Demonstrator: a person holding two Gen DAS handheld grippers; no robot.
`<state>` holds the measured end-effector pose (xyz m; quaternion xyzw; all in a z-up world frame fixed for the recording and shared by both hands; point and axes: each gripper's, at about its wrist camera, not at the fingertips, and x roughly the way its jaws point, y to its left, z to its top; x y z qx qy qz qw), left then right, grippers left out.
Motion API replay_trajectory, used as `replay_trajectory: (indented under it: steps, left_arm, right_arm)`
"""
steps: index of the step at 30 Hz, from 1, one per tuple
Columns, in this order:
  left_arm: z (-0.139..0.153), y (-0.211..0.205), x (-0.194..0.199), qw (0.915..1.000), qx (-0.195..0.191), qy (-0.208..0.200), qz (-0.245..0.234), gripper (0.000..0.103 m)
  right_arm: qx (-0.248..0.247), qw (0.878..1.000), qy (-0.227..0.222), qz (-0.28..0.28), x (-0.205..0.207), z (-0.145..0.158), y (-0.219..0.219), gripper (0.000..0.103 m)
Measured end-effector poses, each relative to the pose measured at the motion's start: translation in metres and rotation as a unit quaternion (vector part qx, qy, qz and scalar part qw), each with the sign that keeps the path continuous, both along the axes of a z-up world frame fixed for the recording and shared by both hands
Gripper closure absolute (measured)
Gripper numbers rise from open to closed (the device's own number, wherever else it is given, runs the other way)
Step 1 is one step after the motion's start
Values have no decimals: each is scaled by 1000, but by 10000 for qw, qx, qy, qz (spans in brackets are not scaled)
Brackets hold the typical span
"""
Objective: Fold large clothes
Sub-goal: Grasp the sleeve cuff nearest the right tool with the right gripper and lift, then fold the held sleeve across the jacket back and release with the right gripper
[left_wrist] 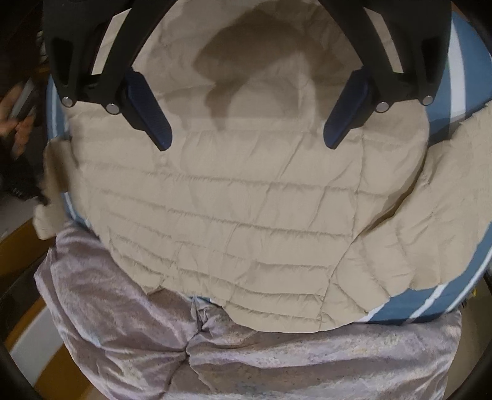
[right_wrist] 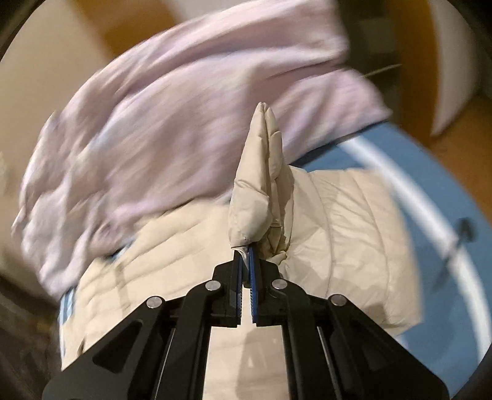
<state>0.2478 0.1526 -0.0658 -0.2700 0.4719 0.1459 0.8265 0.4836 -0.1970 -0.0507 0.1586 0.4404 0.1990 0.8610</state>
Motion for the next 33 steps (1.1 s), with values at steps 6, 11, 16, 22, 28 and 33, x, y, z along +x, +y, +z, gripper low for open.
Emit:
replay_trajectory:
  steps: [6,11,16,22,28,33]
  left_arm:
    - [8,16,16,9981,-522,-206,242,6]
    - [12,19,30,9975,-620,-244,222,6]
    - [11,17,46,9967,-759,-239,131,14]
    - [16,15,66,9936,-1065,-355,80,22]
    - [19,6,87,9935,-1082,-339,-124,33]
    - [-1,3,103,9941,-1086,-4,-82,70]
  right_arm:
    - [91,9928,272,1165,-35,-19,93,99]
    - [44,9847,562,1646,-56,-39,136,99]
    - [73,9772,785,1971,-64,-45,158,99]
    - [-68,9645,755,2529,-91,-45,192,99]
    - [-256,9584,703,2753,-108,-55,207,99]
    - [-279,9600,721,2691,-109,-58,204,98]
